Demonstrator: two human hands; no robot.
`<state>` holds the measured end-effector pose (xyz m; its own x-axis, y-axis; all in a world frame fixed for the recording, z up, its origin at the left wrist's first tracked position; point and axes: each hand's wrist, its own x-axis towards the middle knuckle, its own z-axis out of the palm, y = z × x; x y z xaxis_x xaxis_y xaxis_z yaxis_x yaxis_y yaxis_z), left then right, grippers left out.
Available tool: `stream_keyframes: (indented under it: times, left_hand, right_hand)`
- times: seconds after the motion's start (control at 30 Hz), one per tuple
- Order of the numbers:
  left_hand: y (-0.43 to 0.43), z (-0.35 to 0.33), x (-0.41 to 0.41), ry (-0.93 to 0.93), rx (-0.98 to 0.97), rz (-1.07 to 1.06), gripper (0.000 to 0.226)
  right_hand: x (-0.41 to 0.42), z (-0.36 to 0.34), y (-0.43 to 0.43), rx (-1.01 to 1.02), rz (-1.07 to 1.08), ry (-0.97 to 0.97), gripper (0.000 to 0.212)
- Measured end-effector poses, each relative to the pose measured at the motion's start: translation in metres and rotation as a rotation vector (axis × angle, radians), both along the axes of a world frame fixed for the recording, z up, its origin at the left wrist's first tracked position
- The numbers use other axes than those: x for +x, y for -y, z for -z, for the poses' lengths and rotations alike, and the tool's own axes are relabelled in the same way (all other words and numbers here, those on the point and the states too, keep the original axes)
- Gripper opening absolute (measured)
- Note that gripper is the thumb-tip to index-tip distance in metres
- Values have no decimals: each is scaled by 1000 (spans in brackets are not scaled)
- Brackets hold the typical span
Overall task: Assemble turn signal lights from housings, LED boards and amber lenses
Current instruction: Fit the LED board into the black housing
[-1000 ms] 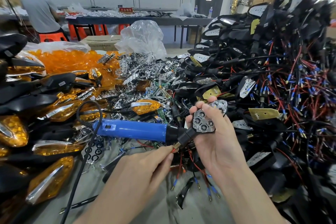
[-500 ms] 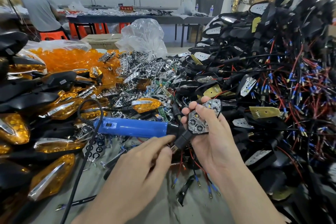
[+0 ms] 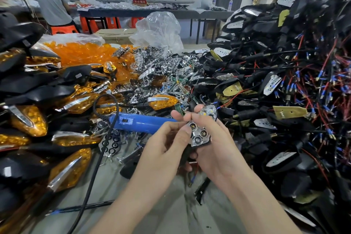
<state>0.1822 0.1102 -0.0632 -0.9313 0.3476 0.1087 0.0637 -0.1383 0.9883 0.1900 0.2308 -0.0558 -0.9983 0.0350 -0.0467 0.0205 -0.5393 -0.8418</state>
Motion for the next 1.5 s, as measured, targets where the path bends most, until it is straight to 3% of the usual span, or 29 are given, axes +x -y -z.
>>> stream_keyframes:
  times: [0.6,0.8,0.87,0.97,1.1,1.27,1.5]
  left_hand:
    - [3,7,-2,-74,-35,-11,18]
    - [2,9,-3,47,2,31,22]
    - [2,9,-4,91,22,46,25]
    - [5,7,-4,84,5,87,34]
    - [4,6,-4,121,89,76,29]
    - [0,5,1,52,33,10,26]
    - [0,2,3,-1,-39,-5,30]
  right_hand:
    - [1,-3,5,40,-4,-35,12]
    - [1,0,4,87,-6,-3,10]
    - [0,3,5,93,-5,1,19]
    - [-1,4,6,91,-19,-17,9]
    - [-1,3,8,142,-26,-21,22]
    - [-1,2,7,147,-11,-18,29]
    - [0,1,3,123,-13,-48,22]
